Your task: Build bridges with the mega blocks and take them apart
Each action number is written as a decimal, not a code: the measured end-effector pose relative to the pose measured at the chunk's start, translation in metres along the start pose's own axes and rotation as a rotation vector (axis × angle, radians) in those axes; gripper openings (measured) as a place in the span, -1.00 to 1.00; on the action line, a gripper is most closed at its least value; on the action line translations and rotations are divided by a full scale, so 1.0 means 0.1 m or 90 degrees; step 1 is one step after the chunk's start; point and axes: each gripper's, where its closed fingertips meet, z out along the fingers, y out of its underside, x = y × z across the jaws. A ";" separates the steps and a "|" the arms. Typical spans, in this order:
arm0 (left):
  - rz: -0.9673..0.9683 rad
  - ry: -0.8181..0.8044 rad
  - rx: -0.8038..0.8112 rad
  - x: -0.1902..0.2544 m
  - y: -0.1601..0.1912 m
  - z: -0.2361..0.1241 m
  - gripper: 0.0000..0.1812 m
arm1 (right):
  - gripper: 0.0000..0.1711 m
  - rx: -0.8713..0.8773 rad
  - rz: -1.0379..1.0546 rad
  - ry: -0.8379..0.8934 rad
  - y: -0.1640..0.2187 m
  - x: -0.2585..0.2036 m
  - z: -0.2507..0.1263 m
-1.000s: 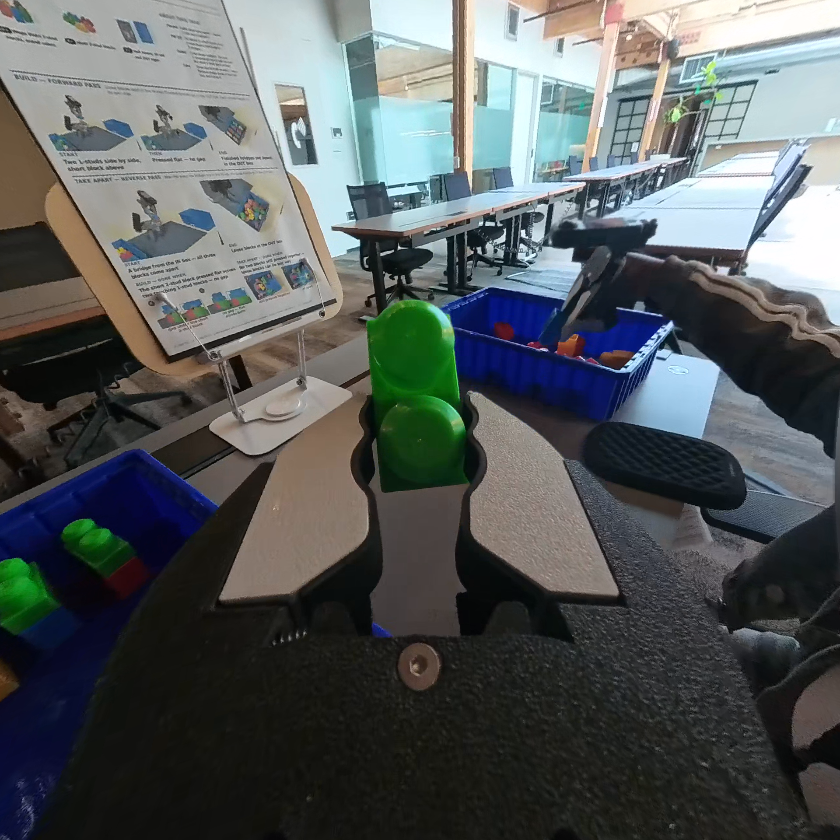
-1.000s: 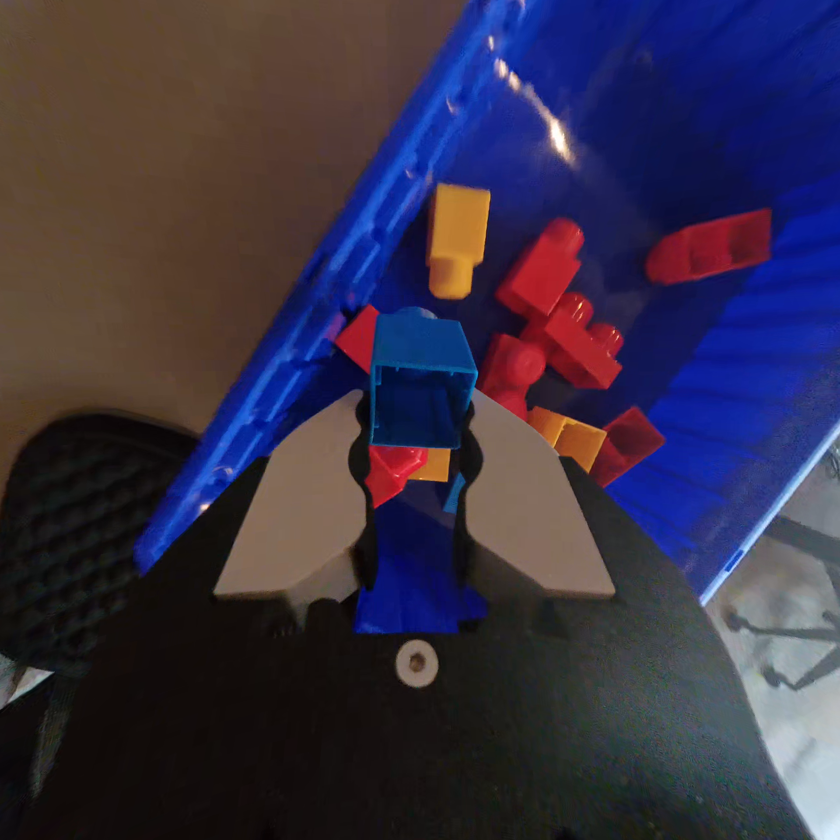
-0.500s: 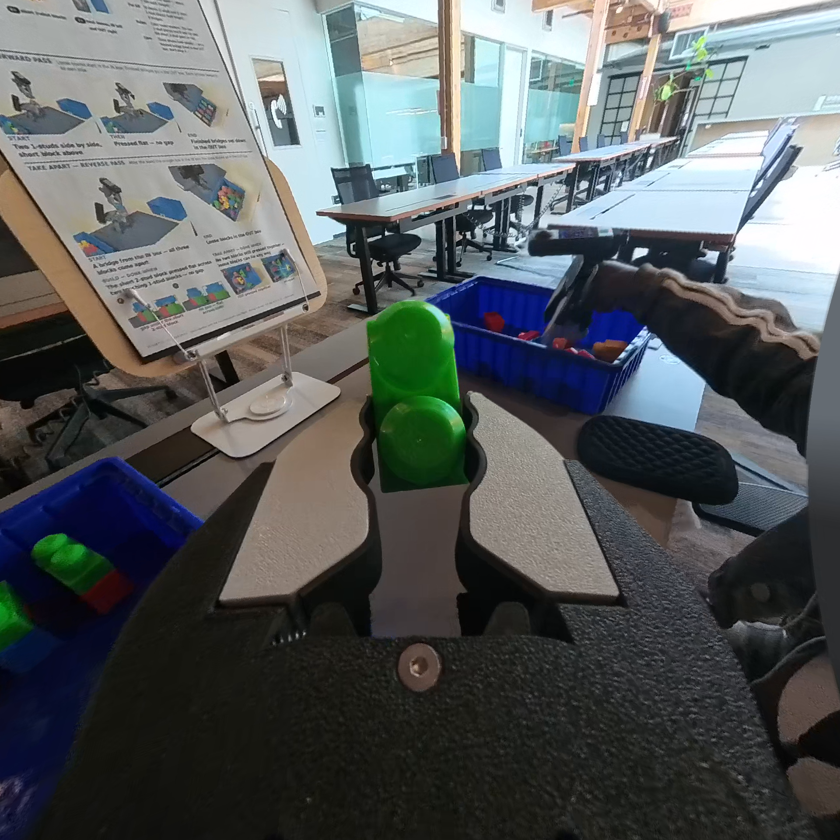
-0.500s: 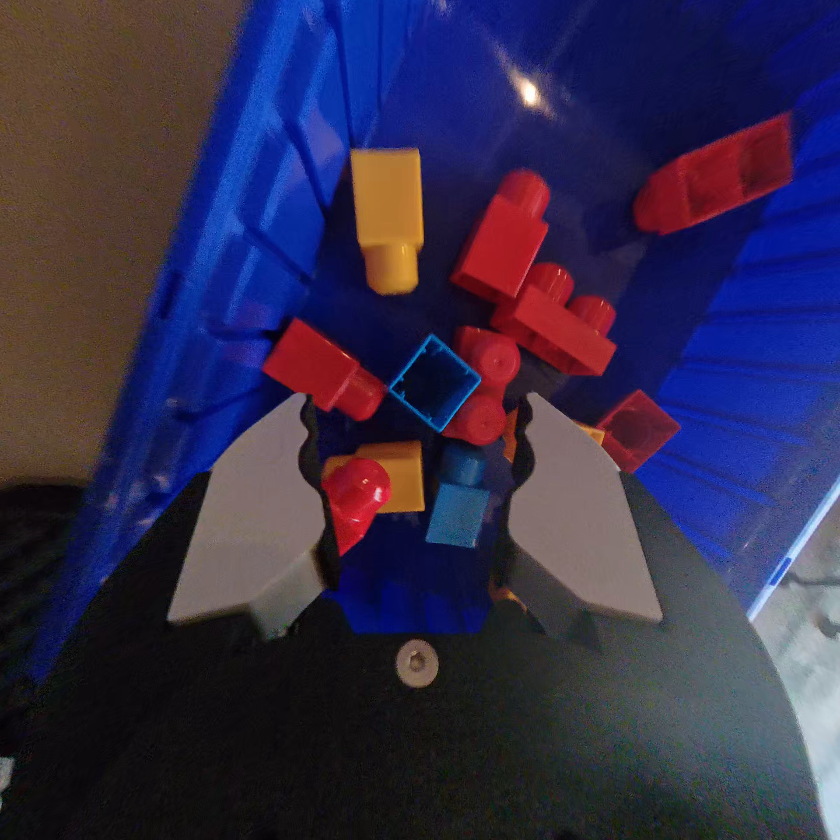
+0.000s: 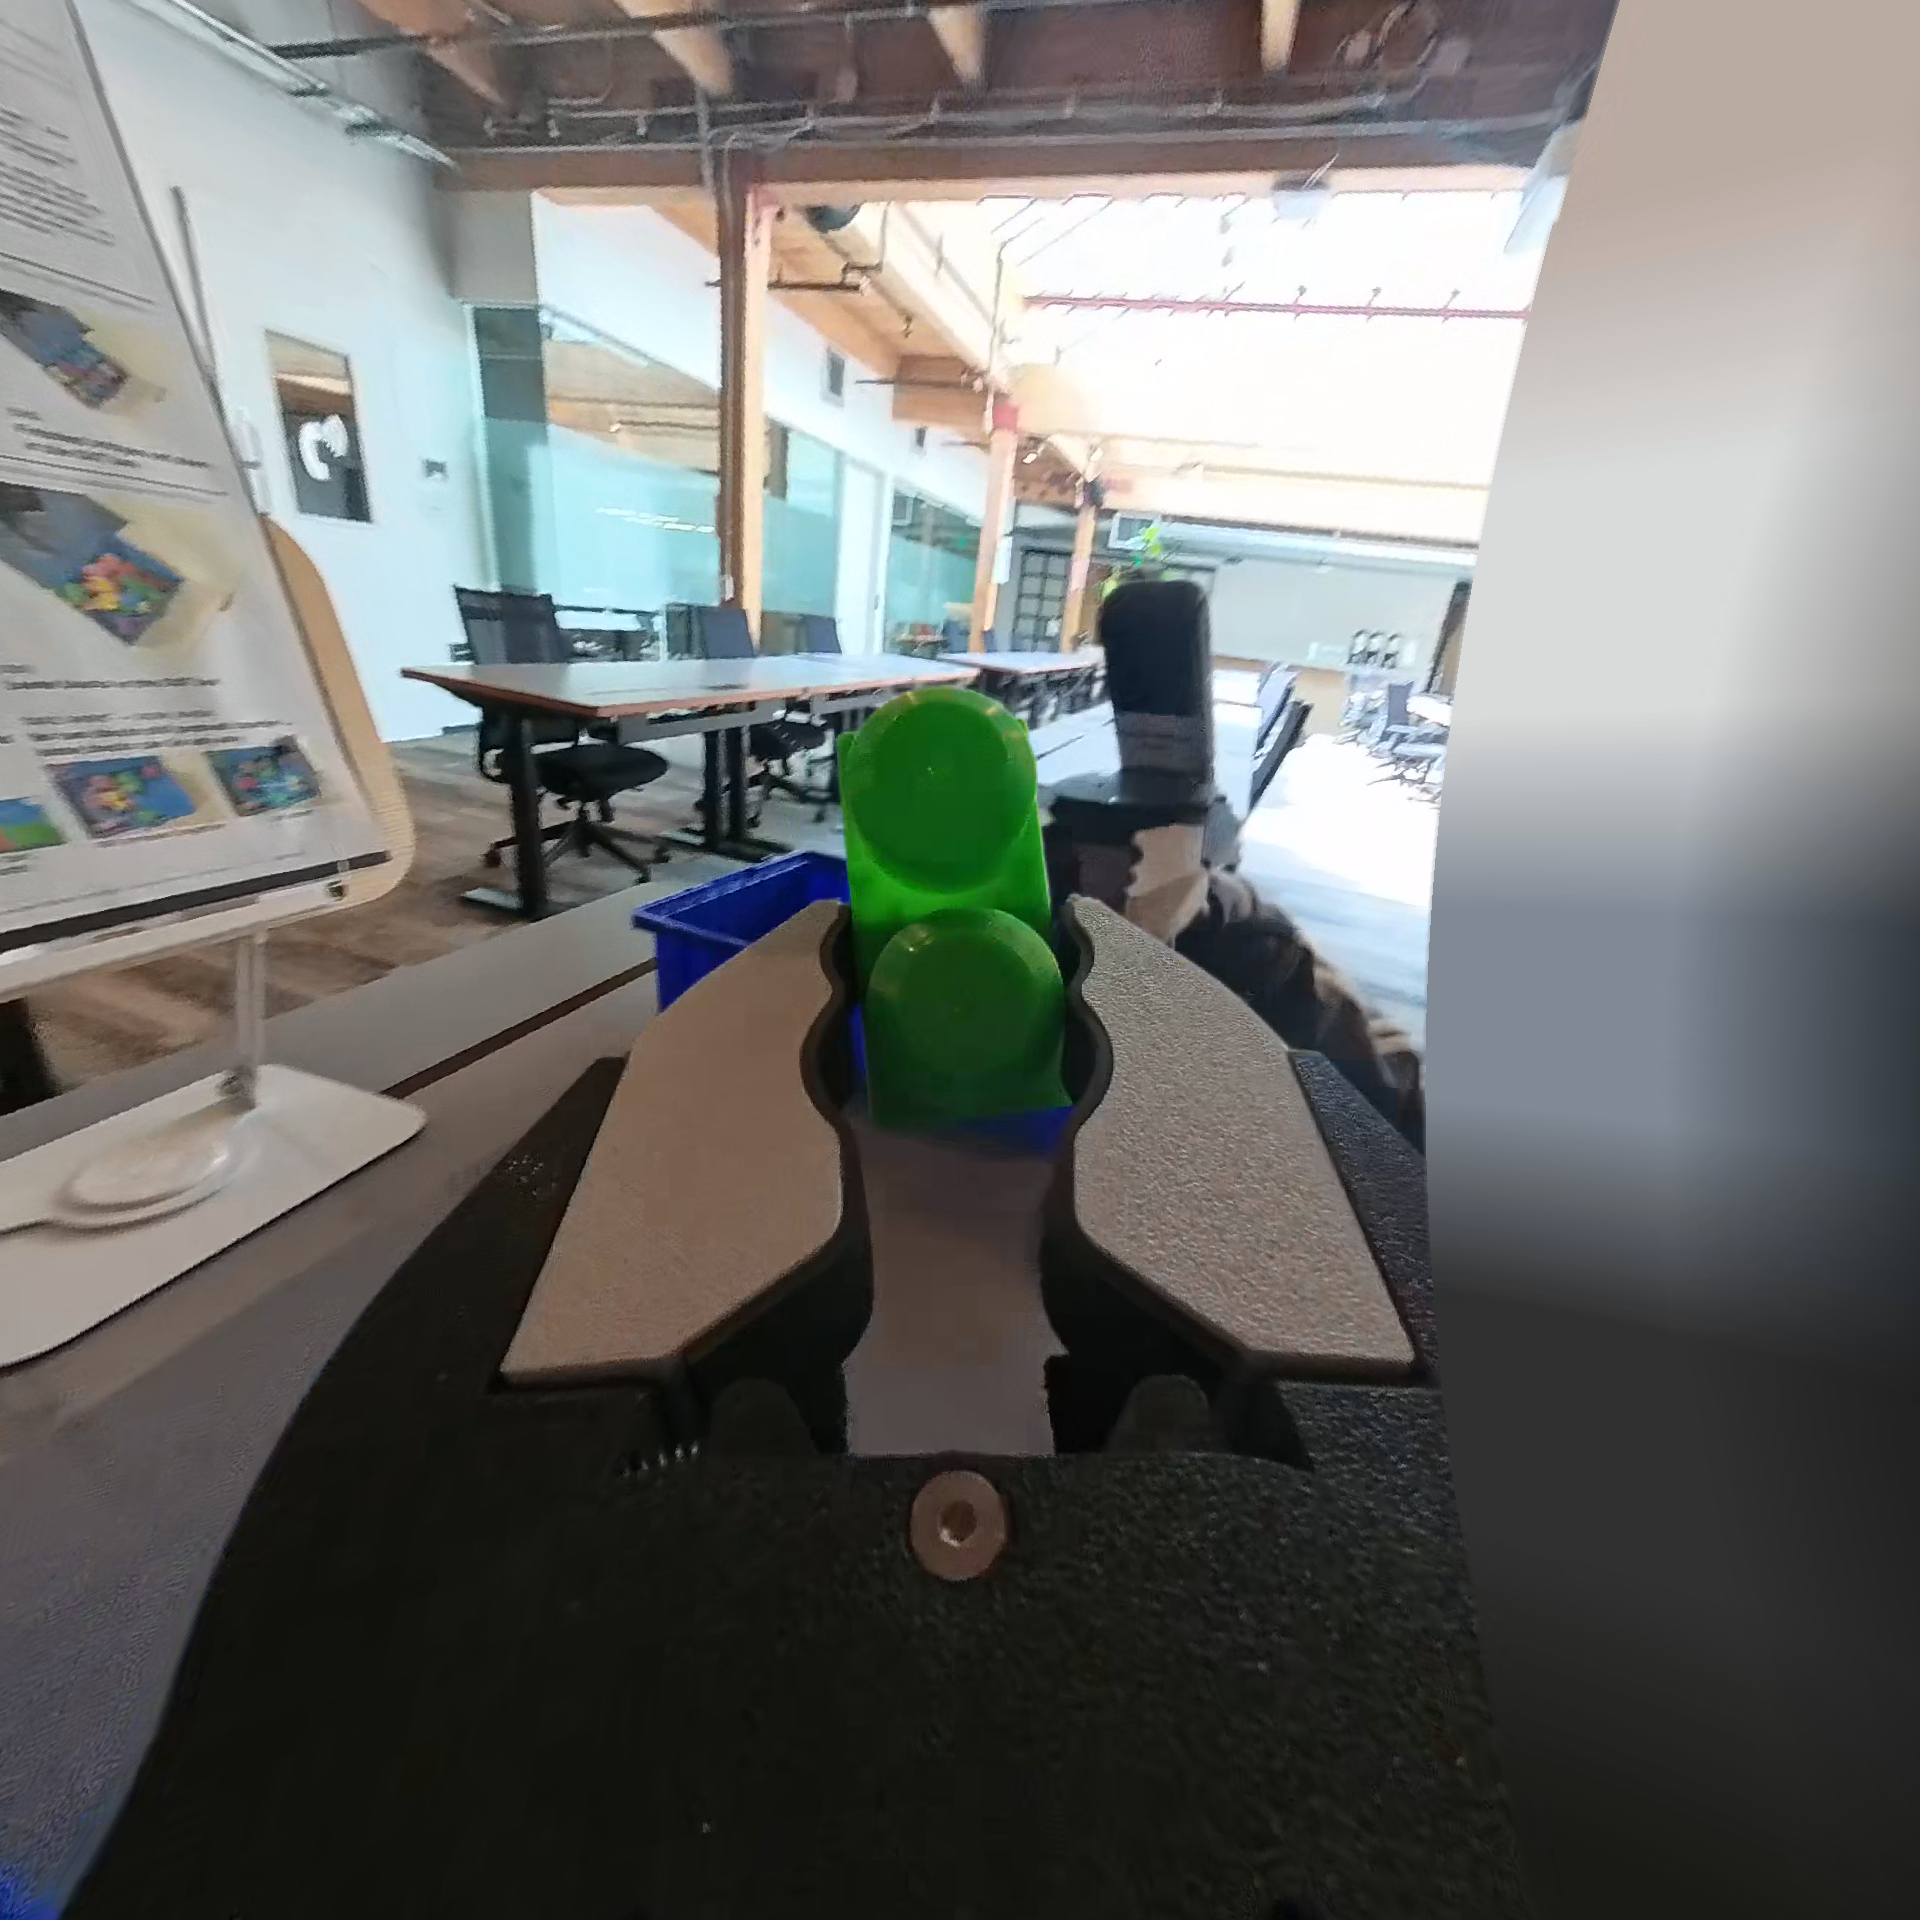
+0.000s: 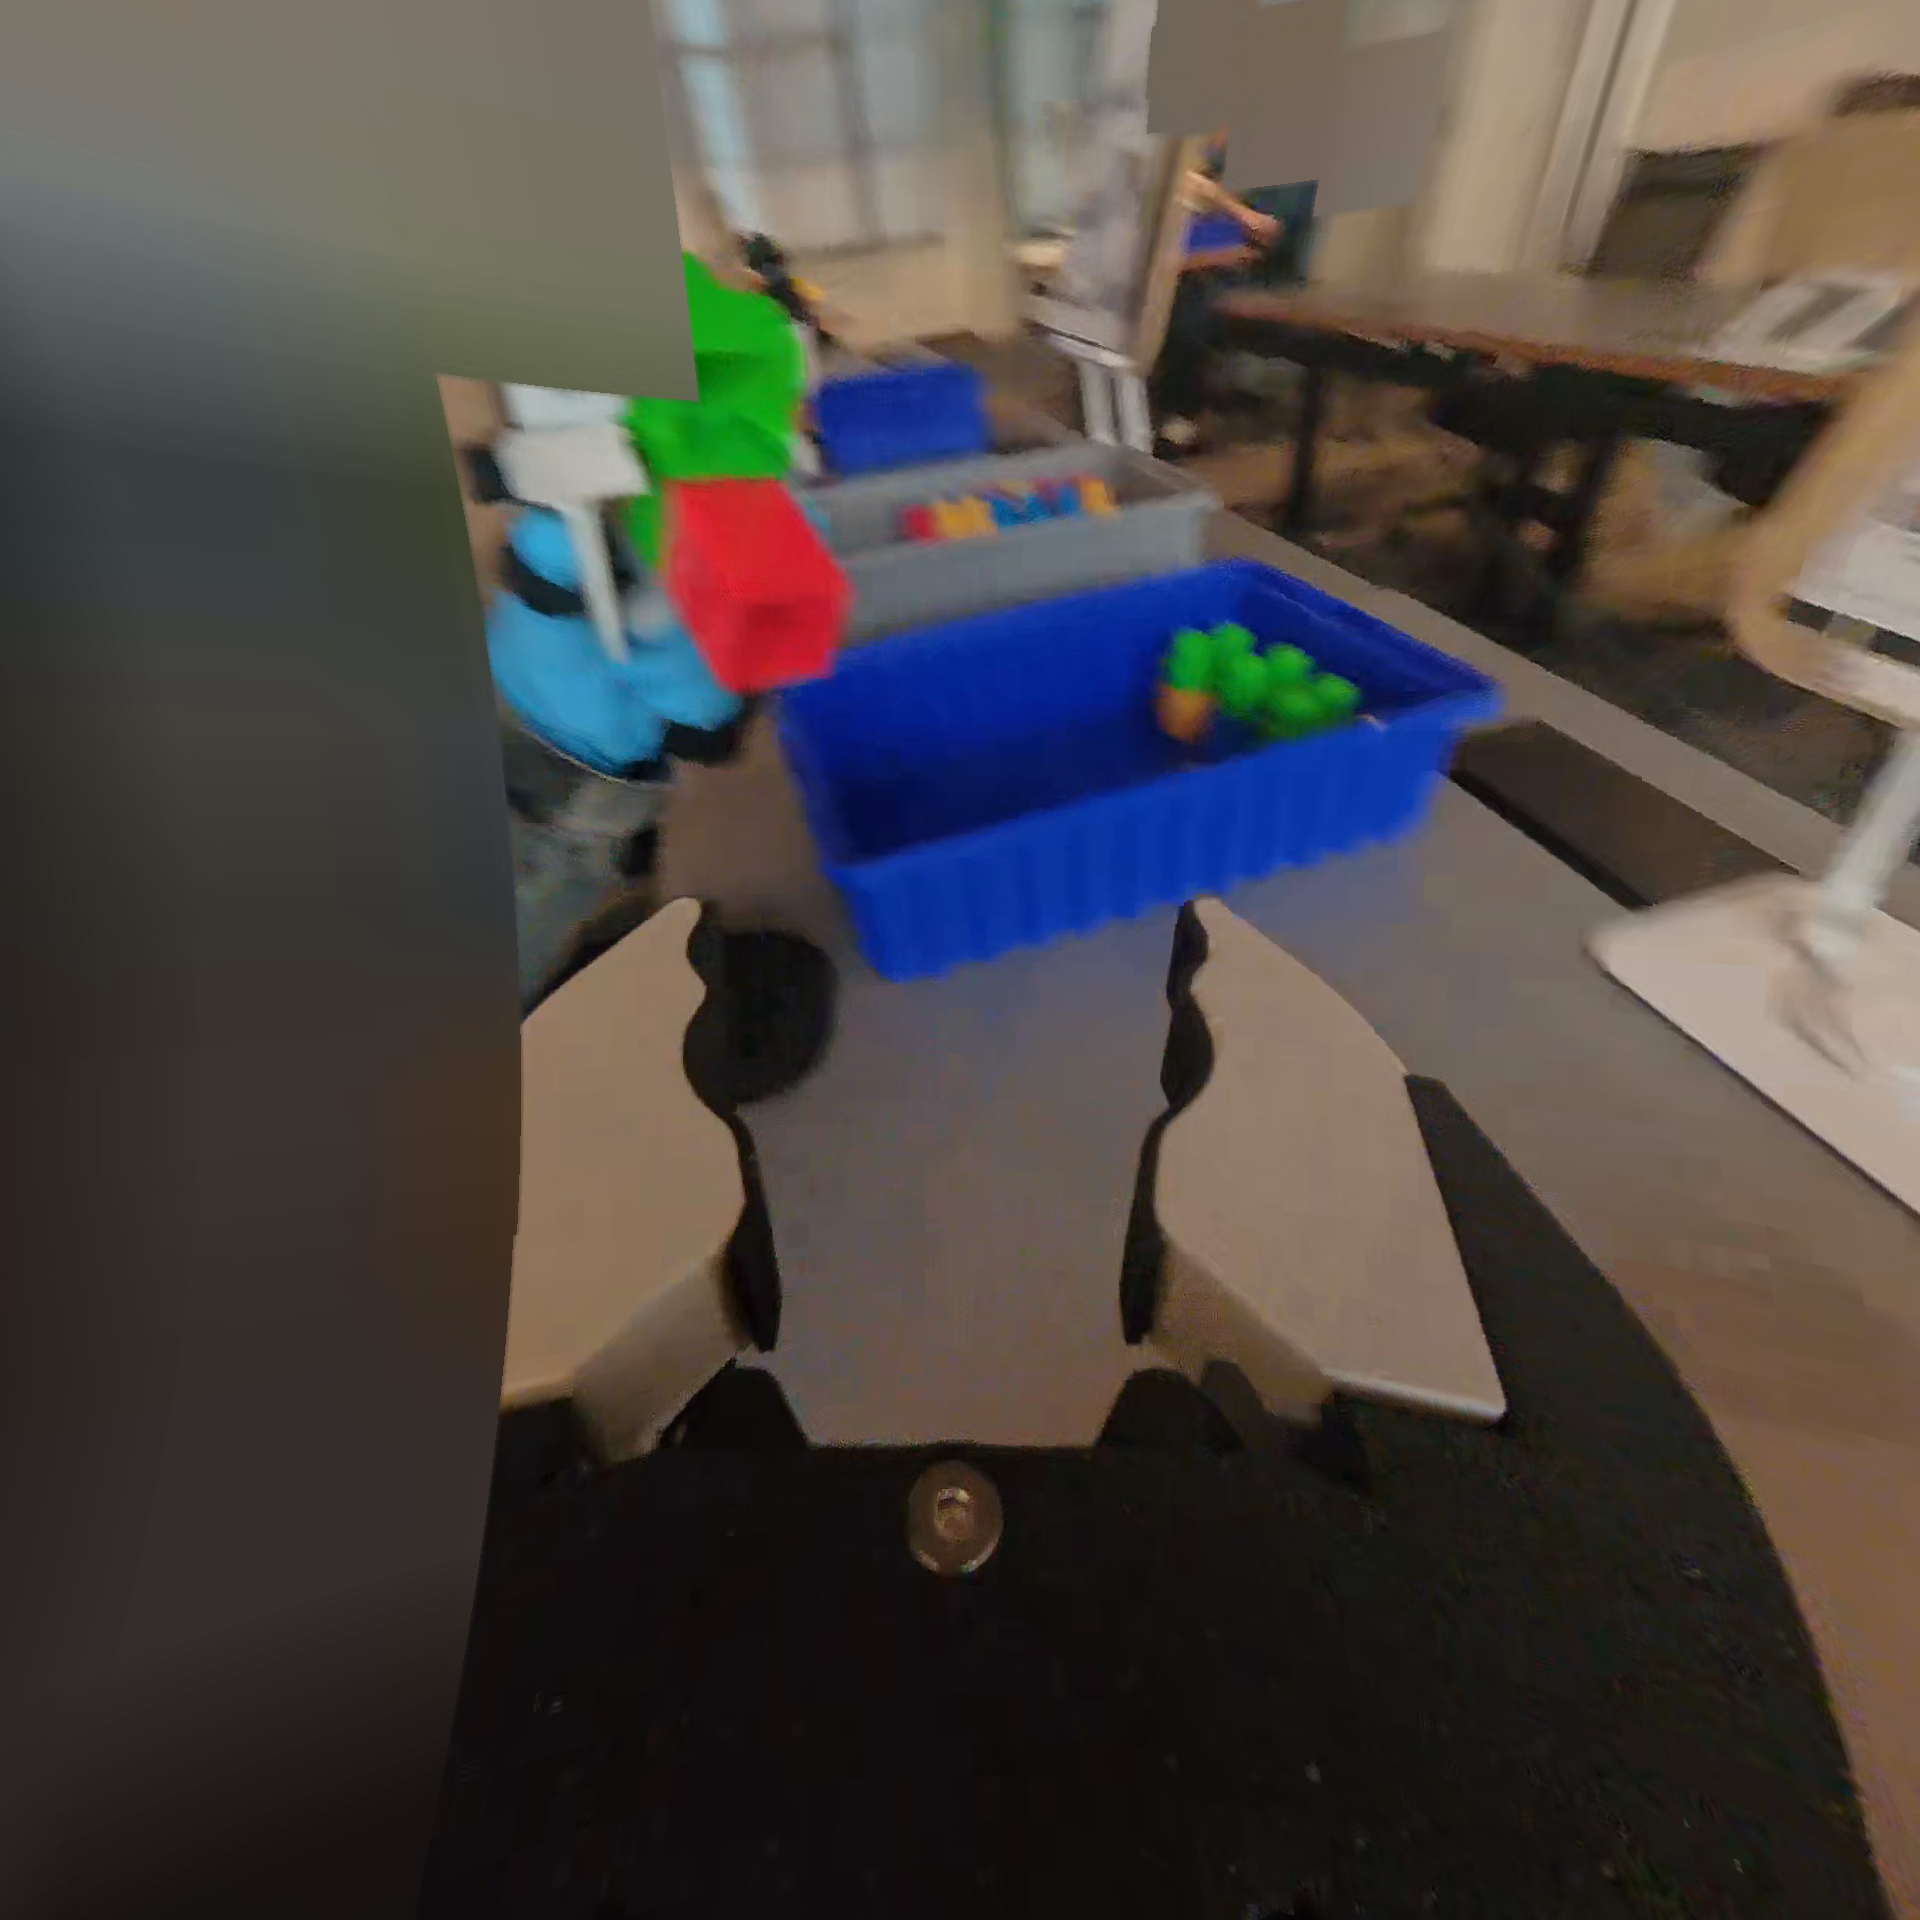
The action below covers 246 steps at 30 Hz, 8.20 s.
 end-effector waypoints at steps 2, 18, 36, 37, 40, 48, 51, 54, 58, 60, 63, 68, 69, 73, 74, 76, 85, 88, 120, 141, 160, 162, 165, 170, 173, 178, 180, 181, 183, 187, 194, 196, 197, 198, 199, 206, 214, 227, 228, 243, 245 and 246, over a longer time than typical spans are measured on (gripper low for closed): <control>-0.022 0.036 0.020 0.09 0.00 0.06 -0.60 | -0.06 0.024 -0.006 -0.081 -0.10 -0.29 0.24; -0.053 0.145 0.057 0.47 0.02 0.20 -0.61 | -0.58 0.155 0.007 -0.260 -0.41 -0.87 0.68; -0.003 0.064 0.149 0.28 -0.44 -0.46 -0.61 | -0.58 0.105 -0.009 -0.196 -0.30 -0.69 0.36; 0.017 0.039 0.143 0.25 -0.47 -0.59 -0.61 | -0.59 0.103 -0.004 -0.174 -0.28 -0.60 0.26; 0.048 -0.007 0.107 0.21 -0.49 -0.77 -0.60 | -0.58 0.071 -0.012 -0.109 -0.23 -0.38 0.02; 0.091 -0.109 -0.030 0.08 -0.22 -0.83 -0.60 | -0.59 -0.146 -0.073 0.265 0.01 0.98 -0.91; 0.109 -0.155 -0.090 0.01 -0.08 -0.83 -0.61 | -0.58 -0.258 -0.095 0.430 0.18 1.60 -1.50; 0.111 -0.162 -0.112 0.02 -0.02 -0.82 -0.60 | -0.58 -0.358 -0.053 0.529 0.46 2.06 -2.01; 0.112 -0.182 -0.126 0.01 0.02 -0.82 -0.60 | -0.58 -0.465 0.062 0.564 1.00 2.48 -2.44; 0.114 -0.182 -0.127 0.03 0.02 -0.82 -0.60 | -0.58 -0.515 0.132 0.561 1.31 2.60 -2.59; 0.121 -0.190 -0.140 0.05 0.02 -0.81 -0.60 | -0.58 -0.566 0.203 0.573 1.71 2.76 -2.79; 0.122 -0.193 -0.151 0.04 0.04 -0.78 -0.60 | -0.58 -0.595 0.282 0.593 2.12 2.95 -2.98; 0.119 -0.193 -0.153 0.03 0.05 -0.77 -0.60 | -0.58 -0.594 0.297 0.591 2.17 2.98 -2.99; 0.116 -0.188 -0.161 0.02 0.09 -0.72 -0.60 | -0.58 -0.595 0.334 0.589 2.33 3.08 -3.04; 0.117 -0.185 -0.164 0.02 0.09 -0.70 -0.60 | -0.57 -0.595 0.340 0.590 2.35 3.09 -3.04; 0.118 -0.183 -0.169 0.02 0.11 -0.67 -0.60 | -0.57 -0.592 0.351 0.592 2.39 3.12 -3.05; 0.100 -0.150 -0.194 0.00 0.23 -0.55 -0.60 | 0.12 -0.460 0.332 0.557 1.91 3.00 -2.71; 0.091 -0.131 -0.206 0.00 0.31 -0.47 -0.60 | 0.14 -0.341 0.233 0.448 1.36 2.65 -2.15; 0.108 0.043 -0.279 0.50 0.78 0.18 -0.59 | -0.59 -0.212 -0.304 -0.186 0.05 -0.80 0.57; 0.153 -0.241 -0.120 0.05 0.08 -0.79 -0.20 | -0.58 -0.392 -0.066 0.496 0.57 2.05 -1.90; 0.145 -0.335 -0.149 -0.05 0.11 -1.12 -0.27 | -0.59 -0.491 0.216 0.666 2.14 3.62 -2.67; 0.145 -0.337 -0.152 -0.06 0.11 -1.14 -0.28 | -0.58 -0.482 0.222 0.675 2.19 3.67 -2.69; 0.144 -0.341 -0.151 -0.08 0.11 -1.15 -0.28 | -0.59 -0.480 0.239 0.680 2.29 3.69 -2.74; 0.141 -0.334 -0.153 -0.11 0.12 -1.12 -0.28 | -0.58 -0.500 0.293 0.655 2.44 3.61 -2.75; 0.132 -0.340 -0.163 -0.15 0.15 -1.12 -0.26 | -0.45 -0.492 0.307 0.657 2.42 3.60 -2.75; 0.103 -0.364 -0.185 -0.29 0.18 -1.19 -0.15 | -0.31 -0.460 0.316 0.649 2.25 3.54 -2.73; 0.099 -0.369 -0.201 -0.36 0.20 -1.22 -0.13 | -0.26 -0.442 0.307 0.638 2.12 3.48 -2.69; 0.100 -0.372 -0.210 -0.40 0.21 -1.24 -0.13 | -0.24 -0.430 0.304 0.631 2.05 3.43 -2.66; 0.095 -0.380 -0.223 -0.50 0.22 -1.27 -0.13 | -0.17 -0.403 0.290 0.615 1.86 3.30 -2.60; 0.097 -0.395 -0.240 -0.70 0.23 -1.35 -0.15 | -0.10 -0.342 0.229 0.589 1.42 2.93 -2.47; 0.094 -0.446 -0.269 -1.17 0.28 -1.53 -0.18 | 0.03 -0.257 0.093 0.519 0.78 1.92 -2.08; 0.086 -0.462 -0.280 -1.32 0.31 -1.59 -0.18 | 0.03 -0.241 0.054 0.495 0.68 1.60 -1.92; 0.082 -0.467 -0.287 -1.40 0.33 -1.61 -0.17 | 0.02 -0.235 0.036 0.484 0.65 1.45 -1.84; 0.079 -0.475 -0.293 -1.48 0.34 -1.64 -0.18 | 0.02 -0.228 0.019 0.476 0.62 1.31 -1.76; 0.076 -0.484 -0.301 -1.57 0.37 -1.67 -0.19 | 0.01 -0.217 0.003 0.468 0.59 1.18 -1.68; 0.014 -0.566 -0.365 -2.36 0.63 -1.95 -0.22 | -0.04 -0.170 -0.061 0.409 0.50 0.47 -1.24; -0.077 -0.700 -0.488 -3.36 1.11 -2.32 -0.34 | -0.06 -0.150 -0.089 0.391 0.49 0.14 -1.09; -0.171 -0.732 -0.559 -4.14 1.52 -2.41 -0.40 | -0.10 -0.140 -0.074 0.422 0.55 0.12 -1.27; -0.175 -0.733 -0.567 -4.17 1.54 -2.42 -0.40 | -0.10 -0.139 -0.073 0.424 0.56 0.12 -1.27; -0.208 -0.714 -0.608 -4.31 1.66 -2.34 -0.61 | -0.12 -0.142 -0.041 0.451 0.69 0.21 -1.43; -0.211 -0.694 -0.582 -4.24 1.55 -2.29 -0.60 | -0.13 -0.144 -0.039 0.444 0.70 0.22 -1.41; -0.208 -0.683 -0.566 -4.20 1.48 -2.25 -0.60 | -0.13 -0.142 -0.039 0.440 0.70 0.23 -1.39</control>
